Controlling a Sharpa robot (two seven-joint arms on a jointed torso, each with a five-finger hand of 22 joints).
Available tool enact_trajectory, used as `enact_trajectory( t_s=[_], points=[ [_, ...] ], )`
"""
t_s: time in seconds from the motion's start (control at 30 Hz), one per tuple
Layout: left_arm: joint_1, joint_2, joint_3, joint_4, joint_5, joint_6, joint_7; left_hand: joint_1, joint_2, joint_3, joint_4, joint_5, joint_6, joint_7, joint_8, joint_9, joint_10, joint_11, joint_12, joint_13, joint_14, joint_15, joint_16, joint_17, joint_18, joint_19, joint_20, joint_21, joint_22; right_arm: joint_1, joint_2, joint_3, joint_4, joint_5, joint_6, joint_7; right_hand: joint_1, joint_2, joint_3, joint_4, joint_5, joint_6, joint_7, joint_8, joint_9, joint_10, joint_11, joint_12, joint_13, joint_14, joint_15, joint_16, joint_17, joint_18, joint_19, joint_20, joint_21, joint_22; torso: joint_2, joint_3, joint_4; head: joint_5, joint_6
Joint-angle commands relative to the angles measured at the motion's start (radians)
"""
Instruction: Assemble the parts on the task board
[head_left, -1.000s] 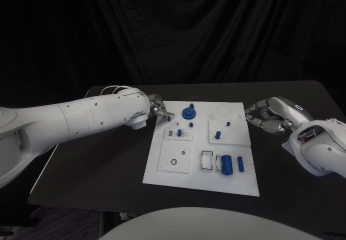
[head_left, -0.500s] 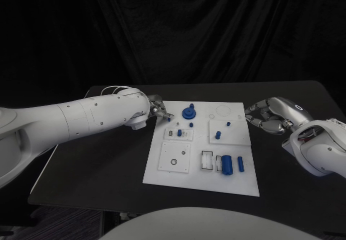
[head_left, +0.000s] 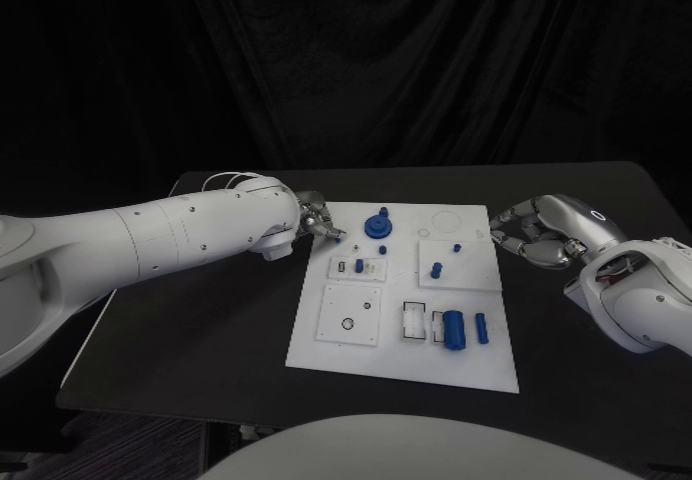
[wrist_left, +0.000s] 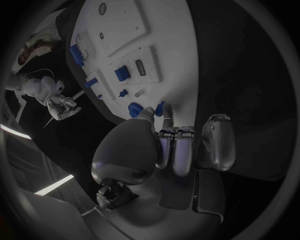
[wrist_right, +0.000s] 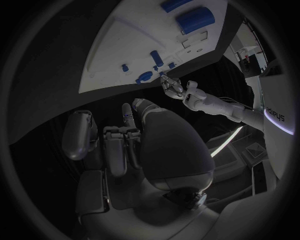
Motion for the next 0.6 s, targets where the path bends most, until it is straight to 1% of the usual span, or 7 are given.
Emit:
enact_trajectory(
  t_s=[0.03, 0.23, 0.27, 0.33, 0.43, 0.5, 0.6],
  points=[
    [-0.003, 0.002, 0.001, -0.001, 0.002, 0.009, 0.022, 0.014, -0.001, 0.014, 0.002, 0.034, 0.009, -0.001, -0.009, -0.001, 0.108, 0.005, -0.001, 0.261, 0.104, 0.007, 0.003, 0.263, 0.014, -0.003, 0.001, -0.005, 0.185, -0.002, -0.002, 0.001, 0.003, -0.003, 0.004, -0.012, 0.009, 0.004, 0.006, -0.002, 0.007, 0.007, 0.001, -0.003, -0.002, 0.08, 0.005, -0.003, 0.225, 0.102, 0.004, -0.002, 0.257, 0.016, -0.003, -0.002, -0.007, 0.148, 0.001, -0.0004, 0.0003, 0.0, 0.0],
    [-0.003, 0.001, 0.001, -0.002, 0.002, 0.008, 0.028, 0.025, -0.001, 0.042, 0.004, 0.059, 0.01, -0.002, -0.016, 0.002, 0.108, 0.003, -0.001, 0.261, 0.104, 0.007, 0.003, 0.263, 0.014, -0.003, 0.001, -0.006, 0.185, -0.002, -0.003, 0.001, 0.004, -0.003, 0.005, -0.013, 0.009, 0.004, 0.007, -0.003, 0.007, 0.007, 0.001, -0.004, -0.002, 0.08, 0.005, -0.003, 0.225, 0.101, 0.004, -0.003, 0.256, 0.016, -0.002, -0.002, -0.006, 0.149, 0.001, -0.0004, 0.0008, 0.0, 0.0],
    [-0.003, 0.0, 0.001, -0.002, 0.002, 0.008, 0.029, 0.029, -0.005, 0.056, 0.006, 0.075, 0.01, -0.002, -0.019, 0.003, 0.108, 0.003, -0.001, 0.261, 0.104, 0.006, 0.003, 0.263, 0.014, -0.003, 0.0, -0.006, 0.185, -0.002, -0.004, 0.001, 0.004, -0.003, 0.005, -0.013, 0.009, 0.004, 0.007, -0.003, 0.007, 0.007, 0.001, -0.004, -0.002, 0.08, 0.005, -0.003, 0.225, 0.101, 0.004, -0.003, 0.256, 0.016, -0.002, -0.002, -0.006, 0.149, 0.001, -0.0004, 0.0009, 0.0, 0.0],
    [-0.003, 0.0, 0.001, -0.002, 0.002, 0.007, 0.03, 0.03, -0.01, 0.067, 0.008, 0.087, 0.011, -0.002, -0.021, 0.005, 0.108, 0.003, -0.001, 0.261, 0.104, 0.006, 0.003, 0.263, 0.014, -0.004, 0.0, -0.007, 0.185, -0.002, -0.004, 0.001, 0.004, -0.003, 0.005, -0.013, 0.01, 0.004, 0.007, -0.003, 0.008, 0.006, 0.001, -0.005, -0.002, 0.08, 0.005, -0.004, 0.224, 0.101, 0.004, -0.003, 0.256, 0.016, -0.002, -0.002, -0.007, 0.149, 0.001, -0.0006, 0.001, 0.0, 0.0],
    [-0.003, -0.001, 0.001, -0.002, 0.002, 0.007, 0.032, 0.033, -0.024, 0.1, 0.012, 0.129, 0.013, -0.002, -0.026, 0.009, 0.108, 0.003, -0.001, 0.261, 0.104, 0.006, 0.003, 0.263, 0.014, -0.004, 0.0, -0.008, 0.185, -0.002, -0.004, 0.001, 0.004, -0.003, 0.006, -0.014, 0.01, 0.004, 0.007, -0.003, 0.008, 0.006, 0.001, -0.005, -0.002, 0.08, 0.005, -0.004, 0.224, 0.101, 0.004, -0.003, 0.256, 0.016, -0.002, -0.002, -0.007, 0.149, 0.001, -0.0008, 0.0009, 0.001, 0.0],
    [-0.004, -0.001, 0.001, -0.002, 0.002, 0.006, 0.034, 0.032, -0.04, 0.139, 0.013, 0.17, 0.017, -0.002, -0.029, 0.016, 0.108, 0.002, -0.001, 0.261, 0.104, 0.006, 0.003, 0.263, 0.014, -0.004, -0.001, -0.008, 0.185, -0.002, -0.003, 0.001, 0.004, -0.003, 0.007, -0.015, 0.01, 0.004, 0.008, -0.004, 0.009, 0.005, 0.001, -0.005, -0.002, 0.079, 0.005, -0.004, 0.223, 0.101, 0.004, -0.003, 0.256, 0.016, -0.003, -0.002, -0.007, 0.149, 0.001, -0.0008, 0.0009, 0.001, 0.0],
    [-0.004, -0.002, 0.001, -0.002, 0.002, 0.005, 0.036, 0.032, -0.058, 0.196, 0.013, 0.194, 0.021, -0.003, -0.032, 0.024, 0.108, 0.001, -0.001, 0.261, 0.104, 0.005, 0.003, 0.263, 0.014, -0.004, -0.002, -0.008, 0.185, -0.002, -0.003, 0.001, 0.004, 0.0, 0.008, -0.015, 0.011, 0.004, 0.008, -0.005, 0.01, 0.005, 0.001, -0.005, -0.002, 0.079, 0.005, -0.004, 0.224, 0.101, 0.004, -0.003, 0.256, 0.016, -0.003, -0.002, -0.007, 0.149, 0.001, -0.0009, 0.0009, 0.002, 0.0]
  ],
)
